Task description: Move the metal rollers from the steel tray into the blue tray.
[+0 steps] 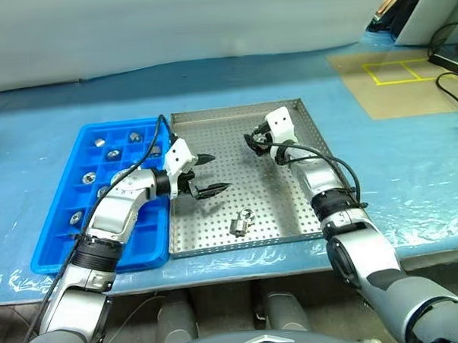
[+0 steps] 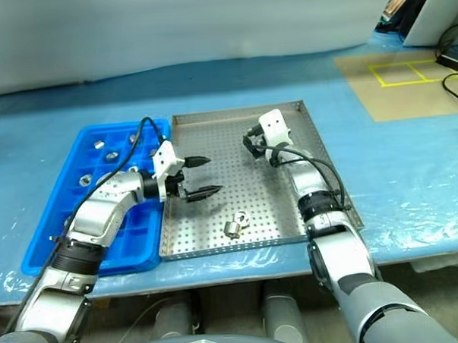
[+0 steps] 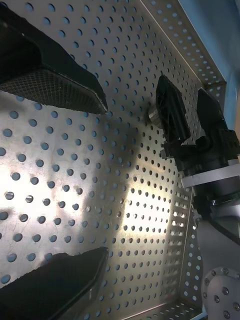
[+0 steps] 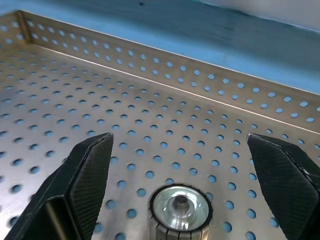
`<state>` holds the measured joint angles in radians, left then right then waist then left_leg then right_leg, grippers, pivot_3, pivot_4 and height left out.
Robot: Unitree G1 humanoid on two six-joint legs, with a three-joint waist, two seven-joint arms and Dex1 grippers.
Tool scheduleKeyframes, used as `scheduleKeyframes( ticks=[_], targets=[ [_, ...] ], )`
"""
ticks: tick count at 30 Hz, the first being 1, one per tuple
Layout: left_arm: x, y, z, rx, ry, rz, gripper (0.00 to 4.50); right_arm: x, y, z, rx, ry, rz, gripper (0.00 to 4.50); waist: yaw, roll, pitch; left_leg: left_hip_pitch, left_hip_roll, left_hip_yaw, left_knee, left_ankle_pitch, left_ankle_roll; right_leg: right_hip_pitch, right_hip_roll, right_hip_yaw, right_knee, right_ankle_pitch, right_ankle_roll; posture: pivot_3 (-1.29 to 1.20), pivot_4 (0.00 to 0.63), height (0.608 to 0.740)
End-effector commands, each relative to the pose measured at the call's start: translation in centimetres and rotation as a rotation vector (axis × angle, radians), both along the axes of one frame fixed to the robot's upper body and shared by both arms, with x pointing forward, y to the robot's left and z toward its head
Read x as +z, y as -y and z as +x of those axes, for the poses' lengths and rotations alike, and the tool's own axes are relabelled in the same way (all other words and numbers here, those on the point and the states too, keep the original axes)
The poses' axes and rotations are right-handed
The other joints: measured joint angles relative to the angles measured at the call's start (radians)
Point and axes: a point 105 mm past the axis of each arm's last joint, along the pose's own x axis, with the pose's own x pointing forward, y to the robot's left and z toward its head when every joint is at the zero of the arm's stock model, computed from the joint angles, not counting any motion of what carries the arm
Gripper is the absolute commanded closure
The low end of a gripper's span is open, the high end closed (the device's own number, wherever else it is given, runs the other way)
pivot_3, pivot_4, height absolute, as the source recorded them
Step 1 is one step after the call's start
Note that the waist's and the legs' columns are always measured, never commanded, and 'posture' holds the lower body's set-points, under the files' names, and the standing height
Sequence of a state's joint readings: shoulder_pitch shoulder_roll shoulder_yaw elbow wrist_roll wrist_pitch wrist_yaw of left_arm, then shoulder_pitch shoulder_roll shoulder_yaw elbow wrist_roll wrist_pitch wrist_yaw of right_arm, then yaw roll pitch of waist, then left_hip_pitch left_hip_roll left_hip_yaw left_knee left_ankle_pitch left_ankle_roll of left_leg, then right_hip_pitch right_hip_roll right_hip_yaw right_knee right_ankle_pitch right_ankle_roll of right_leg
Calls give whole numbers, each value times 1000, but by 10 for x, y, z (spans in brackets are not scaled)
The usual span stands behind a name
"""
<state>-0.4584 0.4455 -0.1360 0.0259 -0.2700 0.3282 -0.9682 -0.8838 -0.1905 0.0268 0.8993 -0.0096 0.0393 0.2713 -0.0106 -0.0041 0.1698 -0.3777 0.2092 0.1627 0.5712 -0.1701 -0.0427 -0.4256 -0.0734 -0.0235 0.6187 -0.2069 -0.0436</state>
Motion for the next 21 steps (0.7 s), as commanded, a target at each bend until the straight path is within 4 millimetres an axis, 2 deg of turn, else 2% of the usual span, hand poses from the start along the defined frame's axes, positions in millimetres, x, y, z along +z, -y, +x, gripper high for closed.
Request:
scheduleKeyframes(
  ticks=[1,10,14,20,21],
  targets=[
    [15,-5,-4,21,46,-13,5,4,2,6,-37,29,23,26,4,0,0,0,0,0,0,0,0,0,0,0,0,0,0,-155,150,740],
    [14,-8,-3,39,42,-4,5,-12,-1,3,-47,-19,71,26,3,0,0,0,0,0,1,-1,2,-1,0,0,2,0,0,-156,150,740],
    [15,-12,0,46,46,2,5,-16,0,1,-47,-30,87,887,2,0,0,0,0,0,1,-1,2,-1,0,0,2,0,0,-161,150,740],
    [14,-15,1,47,49,11,5,-11,1,2,-36,-21,110,2772,1,1,0,-1,0,0,0,-1,2,-1,0,0,1,0,0,-167,150,740],
    [15,-16,1,47,50,11,5,-11,1,2,-40,-22,111,2841,1,1,0,-1,0,0,0,-1,2,-2,0,0,1,0,0,-167,150,740]
  ],
)
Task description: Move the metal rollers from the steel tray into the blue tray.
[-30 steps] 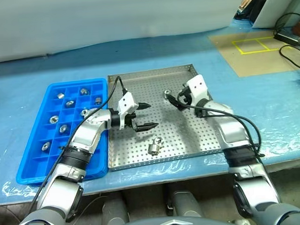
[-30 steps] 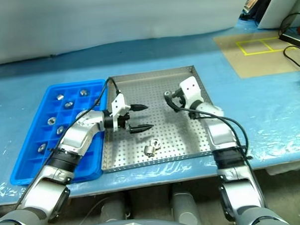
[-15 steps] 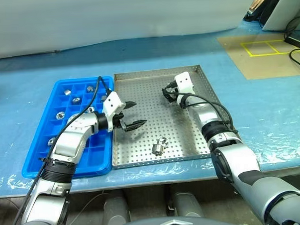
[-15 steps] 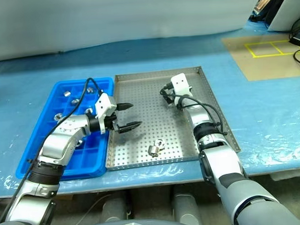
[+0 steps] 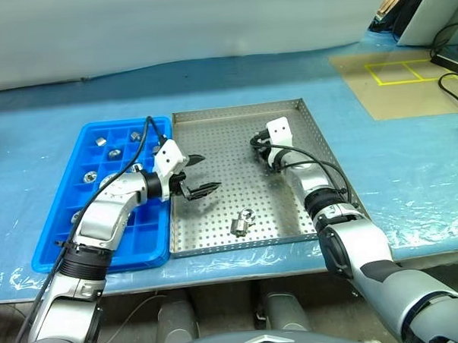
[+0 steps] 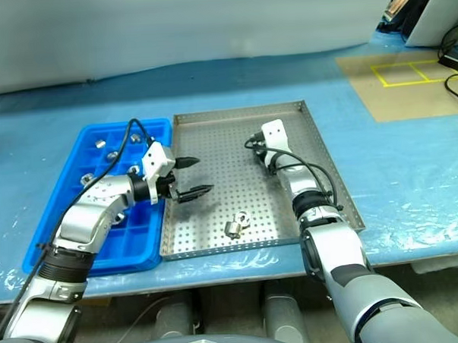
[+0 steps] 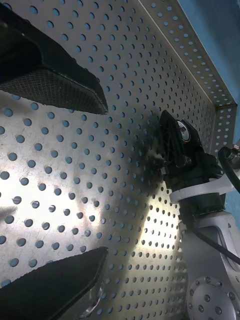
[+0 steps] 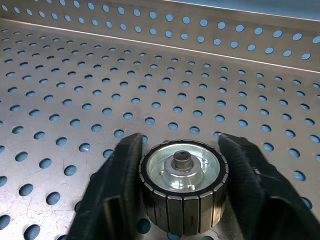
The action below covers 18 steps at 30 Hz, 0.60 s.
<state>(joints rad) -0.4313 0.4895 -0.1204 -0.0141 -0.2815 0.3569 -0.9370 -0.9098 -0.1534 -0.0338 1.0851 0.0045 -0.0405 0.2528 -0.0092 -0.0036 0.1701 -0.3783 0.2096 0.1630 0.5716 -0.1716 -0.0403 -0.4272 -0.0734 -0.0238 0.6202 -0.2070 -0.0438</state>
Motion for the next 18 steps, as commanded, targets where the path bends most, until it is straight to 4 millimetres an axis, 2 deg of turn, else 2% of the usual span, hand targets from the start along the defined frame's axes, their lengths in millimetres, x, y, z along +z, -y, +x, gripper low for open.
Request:
scheduleKeyframes(
  ticks=[1,4,7,10,15,18],
  targets=[
    [15,-4,2,-6,54,-12,5,18,1,4,-2,60,33,2837,0,0,0,0,0,0,0,0,0,0,0,0,0,0,0,-167,150,740],
    [19,-9,1,-5,52,-19,5,27,-4,4,36,87,50,2837,0,0,0,-1,0,0,0,0,0,-1,0,0,0,0,0,-167,150,740],
    [24,-17,-6,-28,43,-38,5,41,-16,-1,125,118,82,2837,-3,0,0,-4,0,0,0,0,0,-5,0,0,1,0,0,-162,150,740],
    [26,-30,-4,16,63,-28,5,54,-30,-11,243,141,99,2837,-1,0,0,-6,0,1,0,0,0,-8,0,0,1,0,0,-119,150,740],
    [32,-60,-3,114,110,-2,5,80,-73,-46,572,159,121,2837,2,0,0,-6,0,1,-2,0,0,-8,0,0,0,0,0,-13,150,740],
    [34,-77,-11,179,131,13,5,92,-95,-66,748,156,118,2837,13,0,0,-6,1,0,-3,0,0,-9,0,0,0,0,0,75,150,740]
  ],
)
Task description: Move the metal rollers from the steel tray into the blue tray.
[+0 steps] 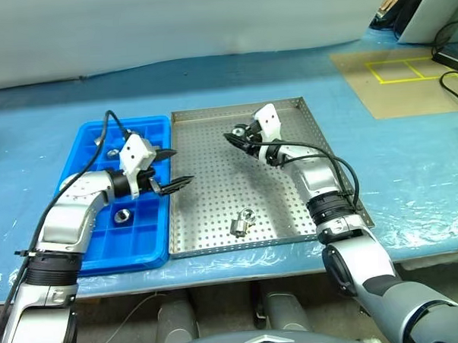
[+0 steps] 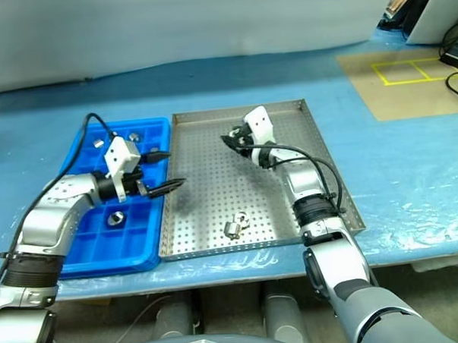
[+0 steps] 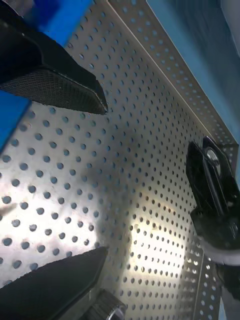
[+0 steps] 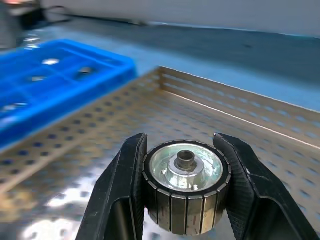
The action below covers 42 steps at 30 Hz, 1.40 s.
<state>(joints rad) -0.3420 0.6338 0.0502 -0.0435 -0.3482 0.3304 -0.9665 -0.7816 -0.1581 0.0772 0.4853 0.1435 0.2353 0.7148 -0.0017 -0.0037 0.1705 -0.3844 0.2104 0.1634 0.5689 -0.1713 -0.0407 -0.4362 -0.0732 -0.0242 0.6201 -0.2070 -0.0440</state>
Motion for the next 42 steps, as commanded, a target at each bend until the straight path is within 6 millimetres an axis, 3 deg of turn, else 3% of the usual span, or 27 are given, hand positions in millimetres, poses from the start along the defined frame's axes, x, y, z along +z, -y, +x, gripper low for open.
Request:
scheduleKeyframes(
  ticks=[1,10,21,28,32,37,42],
  targets=[
    [18,-17,-11,64,86,10,5,30,-27,-22,203,64,15,2837,13,0,0,0,0,0,-1,0,0,0,0,0,0,0,0,94,150,740],
    [18,-58,-56,295,101,60,5,37,-82,-50,512,81,-44,2837,90,-1,1,-1,2,0,-8,1,-2,-3,0,-3,-2,-3,-4,332,150,740],
    [9,-63,-102,451,42,1,5,12,-100,-71,656,13,-79,2837,184,-1,1,-1,7,-1,-11,1,-3,-2,0,-4,-8,-3,-3,488,150,740],
    [8,-59,-106,457,26,-4,5,5,-102,-64,617,7,-89,2837,208,-1,1,-1,7,-2,-14,1,-3,-2,0,-4,-9,-3,-3,493,150,740],
    [7,-54,-102,439,23,-12,5,-3,-100,-48,518,14,-109,2837,209,-1,1,-1,6,-1,-14,1,-3,-2,0,-3,-9,-3,-3,478,150,740],
    [8,-53,-92,421,31,-11,5,-7,-98,-49,536,-2,-116,2837,207,-1,1,-1,5,-1,-14,2,-4,-2,0,-4,-9,-3,-3,433,150,740],
    [12,-58,-82,401,39,9,5,-15,-96,-48,502,-14,-122,1147,203,-2,1,-1,4,-1,-14,2,-4,-2,1,-4,-9,-3,-3,398,150,740]
  ],
)
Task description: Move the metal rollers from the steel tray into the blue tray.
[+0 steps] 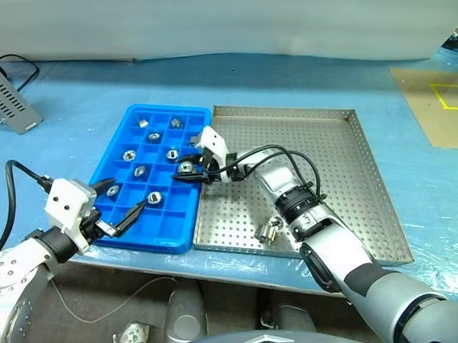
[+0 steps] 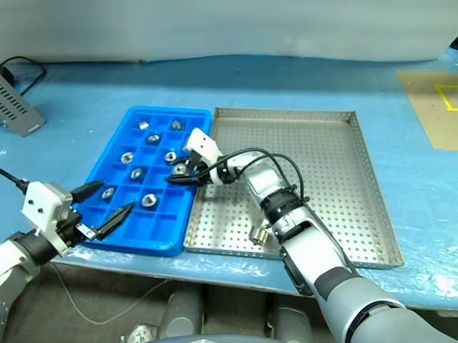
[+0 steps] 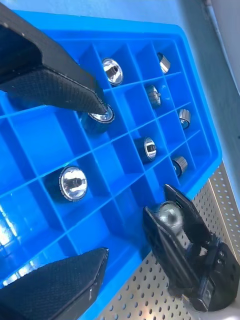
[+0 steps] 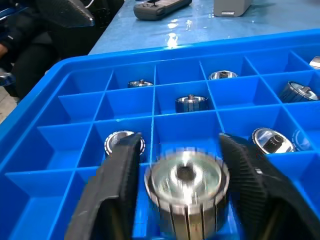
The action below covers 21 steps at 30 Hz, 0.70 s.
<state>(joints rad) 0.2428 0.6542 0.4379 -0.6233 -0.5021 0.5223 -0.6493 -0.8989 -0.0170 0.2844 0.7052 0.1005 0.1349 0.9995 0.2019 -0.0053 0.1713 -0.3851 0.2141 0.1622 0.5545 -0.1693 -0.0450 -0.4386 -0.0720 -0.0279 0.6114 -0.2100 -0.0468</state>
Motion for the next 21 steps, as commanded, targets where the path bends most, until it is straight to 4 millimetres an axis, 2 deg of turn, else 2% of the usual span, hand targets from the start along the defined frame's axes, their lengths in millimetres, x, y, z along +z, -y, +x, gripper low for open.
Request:
scheduleKeyframes(
  ticks=[1,9,12,16,21],
  targets=[
    [7,-1,4,-25,20,24,5,13,-3,0,-7,41,39,853,-1,0,0,0,0,0,0,0,0,0,0,0,0,0,0,383,150,740],
    [9,7,19,-95,22,22,5,29,17,17,-121,77,84,853,-11,0,0,0,-1,0,1,1,-1,0,0,0,2,0,0,287,150,740],
    [11,12,30,-137,24,21,5,40,35,20,-162,91,107,853,-20,0,0,0,-1,0,3,1,-2,0,0,0,4,0,0,218,150,740],
    [10,27,44,-238,14,16,5,50,67,10,-171,102,108,853,-36,0,0,1,-1,0,7,2,-3,1,0,1,8,0,0,110,150,740],
    [0,65,60,-455,-25,28,5,49,114,-12,-212,89,38,853,-68,-1,0,2,-4,0,9,3,-4,1,0,3,9,1,2,-29,150,740]
  ],
)
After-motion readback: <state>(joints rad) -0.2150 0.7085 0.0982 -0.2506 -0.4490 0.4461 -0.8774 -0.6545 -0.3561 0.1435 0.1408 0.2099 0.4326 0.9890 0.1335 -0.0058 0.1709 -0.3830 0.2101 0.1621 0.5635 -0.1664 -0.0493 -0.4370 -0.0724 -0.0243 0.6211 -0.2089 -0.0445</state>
